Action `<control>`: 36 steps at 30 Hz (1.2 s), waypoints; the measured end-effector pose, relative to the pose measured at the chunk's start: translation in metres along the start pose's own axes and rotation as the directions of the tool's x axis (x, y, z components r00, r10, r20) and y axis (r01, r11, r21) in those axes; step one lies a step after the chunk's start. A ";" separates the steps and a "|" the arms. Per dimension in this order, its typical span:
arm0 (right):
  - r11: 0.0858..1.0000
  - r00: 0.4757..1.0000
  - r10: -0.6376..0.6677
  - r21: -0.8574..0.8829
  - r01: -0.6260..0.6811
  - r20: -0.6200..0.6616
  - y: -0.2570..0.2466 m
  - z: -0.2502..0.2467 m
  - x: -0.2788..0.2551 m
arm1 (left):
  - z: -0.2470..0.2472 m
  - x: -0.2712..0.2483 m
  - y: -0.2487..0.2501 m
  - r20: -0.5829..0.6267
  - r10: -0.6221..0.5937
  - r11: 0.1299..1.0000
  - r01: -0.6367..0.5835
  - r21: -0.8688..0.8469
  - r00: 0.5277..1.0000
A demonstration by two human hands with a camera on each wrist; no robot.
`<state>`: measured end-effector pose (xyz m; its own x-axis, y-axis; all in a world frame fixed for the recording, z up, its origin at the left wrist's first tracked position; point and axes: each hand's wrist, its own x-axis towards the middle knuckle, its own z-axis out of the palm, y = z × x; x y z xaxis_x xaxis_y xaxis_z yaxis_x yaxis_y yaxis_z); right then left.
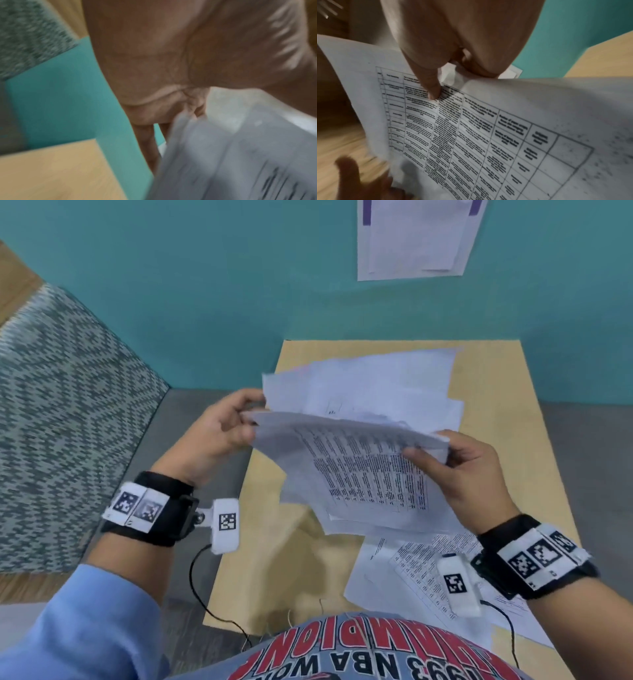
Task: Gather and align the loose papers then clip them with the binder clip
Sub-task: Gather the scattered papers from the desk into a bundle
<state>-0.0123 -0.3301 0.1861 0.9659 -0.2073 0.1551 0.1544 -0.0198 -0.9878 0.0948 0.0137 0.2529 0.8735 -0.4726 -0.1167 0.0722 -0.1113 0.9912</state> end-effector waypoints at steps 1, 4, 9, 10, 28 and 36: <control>1.000 1.000 0.003 0.004 -0.003 -0.009 -0.003 -0.007 -0.002 | 0.004 -0.001 -0.011 0.039 -0.021 1.000 0.022 -0.016 0.999; 0.999 0.999 0.023 0.048 -0.021 -0.045 -0.016 -0.022 -0.006 | 0.033 0.000 -0.038 0.058 -0.044 0.999 0.046 -0.023 0.997; 0.998 0.995 0.002 0.070 0.005 -0.101 -0.017 -0.040 -0.019 | 0.097 0.010 -0.053 -0.095 -0.013 0.999 0.010 -0.039 0.995; 1.000 0.994 0.006 0.030 -0.003 -0.110 -0.016 -0.042 -0.023 | 0.109 0.011 -0.056 -0.147 0.004 0.998 -0.012 -0.057 0.989; 0.987 0.934 0.098 -0.086 -0.135 -0.343 0.034 -0.063 -0.053 | 0.174 0.024 -0.101 -0.256 -0.089 0.993 0.067 -0.097 0.963; 0.934 0.926 0.305 -0.122 -0.337 -0.223 0.053 -0.066 -0.068 | 0.180 0.022 -0.129 -0.164 -0.214 0.977 0.215 -0.012 0.963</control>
<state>-0.0832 -0.3820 0.1222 0.8949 -0.4164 -0.1603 -0.2064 -0.0680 -0.9761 0.0185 -0.1395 0.1110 0.9046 -0.2883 -0.3141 0.2639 -0.2001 0.9436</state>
